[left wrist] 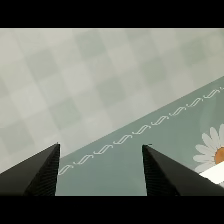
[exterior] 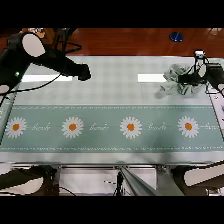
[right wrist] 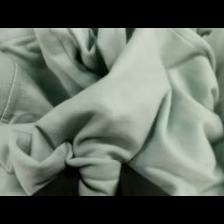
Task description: Fold the shirts.
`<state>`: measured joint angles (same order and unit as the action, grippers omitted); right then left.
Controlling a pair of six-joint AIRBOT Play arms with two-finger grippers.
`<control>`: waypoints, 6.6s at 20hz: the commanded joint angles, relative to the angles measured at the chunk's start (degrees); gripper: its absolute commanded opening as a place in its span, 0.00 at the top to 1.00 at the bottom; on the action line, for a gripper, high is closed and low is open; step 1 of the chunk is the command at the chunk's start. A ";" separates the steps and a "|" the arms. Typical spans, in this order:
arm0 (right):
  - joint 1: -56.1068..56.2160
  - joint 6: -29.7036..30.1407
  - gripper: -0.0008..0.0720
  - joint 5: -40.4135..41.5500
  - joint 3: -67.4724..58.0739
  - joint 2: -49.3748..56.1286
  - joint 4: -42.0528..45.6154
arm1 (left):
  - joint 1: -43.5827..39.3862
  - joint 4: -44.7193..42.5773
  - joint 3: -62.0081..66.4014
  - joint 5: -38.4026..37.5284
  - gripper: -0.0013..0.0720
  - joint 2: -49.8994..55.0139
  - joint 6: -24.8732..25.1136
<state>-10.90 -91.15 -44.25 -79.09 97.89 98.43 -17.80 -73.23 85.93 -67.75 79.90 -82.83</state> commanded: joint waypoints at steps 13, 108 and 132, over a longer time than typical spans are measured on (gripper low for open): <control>0.04 10.27 0.93 -0.63 -14.51 -49.79 -24.24 | 0.02 0.24 26.36 -6.60 0.13 -19.71 -0.04; 10.08 15.82 0.30 -9.92 33.03 -11.98 -60.65 | 9.27 55.71 -47.15 1.03 0.95 7.30 30.82; -7.98 20.68 0.93 -20.50 0.96 -46.14 -65.96 | 42.84 55.65 -22.38 -2.32 0.96 -36.59 27.82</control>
<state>-14.26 -68.64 -64.69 -72.82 58.11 32.18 18.59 -17.58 55.24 -70.22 49.95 -53.52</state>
